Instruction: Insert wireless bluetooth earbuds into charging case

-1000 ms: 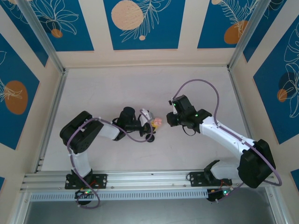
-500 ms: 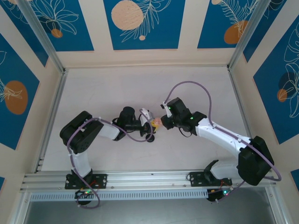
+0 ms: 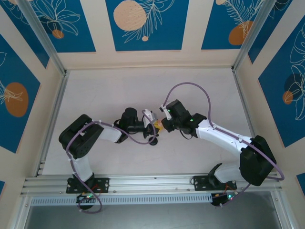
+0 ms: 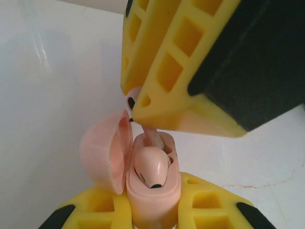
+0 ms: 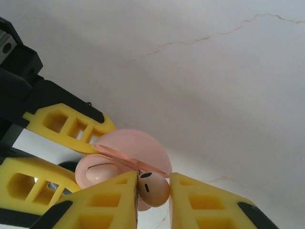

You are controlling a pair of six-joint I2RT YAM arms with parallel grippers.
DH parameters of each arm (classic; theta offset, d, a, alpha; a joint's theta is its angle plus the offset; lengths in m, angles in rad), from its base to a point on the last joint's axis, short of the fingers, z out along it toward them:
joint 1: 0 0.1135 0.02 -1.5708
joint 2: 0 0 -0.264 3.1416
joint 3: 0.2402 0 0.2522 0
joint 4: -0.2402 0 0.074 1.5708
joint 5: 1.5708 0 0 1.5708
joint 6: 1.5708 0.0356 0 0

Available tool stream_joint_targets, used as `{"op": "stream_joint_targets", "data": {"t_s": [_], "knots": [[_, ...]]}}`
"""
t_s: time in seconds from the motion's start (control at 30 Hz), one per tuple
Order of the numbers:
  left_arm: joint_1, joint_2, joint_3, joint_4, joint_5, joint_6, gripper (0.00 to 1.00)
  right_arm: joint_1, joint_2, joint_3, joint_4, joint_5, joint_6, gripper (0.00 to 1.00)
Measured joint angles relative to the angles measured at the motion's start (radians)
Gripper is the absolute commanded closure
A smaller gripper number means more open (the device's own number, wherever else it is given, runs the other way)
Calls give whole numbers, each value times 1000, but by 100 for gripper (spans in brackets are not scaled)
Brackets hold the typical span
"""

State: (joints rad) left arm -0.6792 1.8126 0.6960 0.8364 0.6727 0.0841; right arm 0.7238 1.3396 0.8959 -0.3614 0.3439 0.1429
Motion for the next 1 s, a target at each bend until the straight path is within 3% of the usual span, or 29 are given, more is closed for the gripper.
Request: {"op": "stream_joint_targets", "data": {"t_s": [0.47,0.7,1.0], "knots": [[0,-3,1,1,-1,-16,87,47,-1,0,2,45,-24,75],[0,-7,1,5,-2,-19,87,37,-37,-18,7,-39,-7,68],[0,-24,1,16,-5,-19,87,-48,-71,-53,36,-192,61,59]]}}
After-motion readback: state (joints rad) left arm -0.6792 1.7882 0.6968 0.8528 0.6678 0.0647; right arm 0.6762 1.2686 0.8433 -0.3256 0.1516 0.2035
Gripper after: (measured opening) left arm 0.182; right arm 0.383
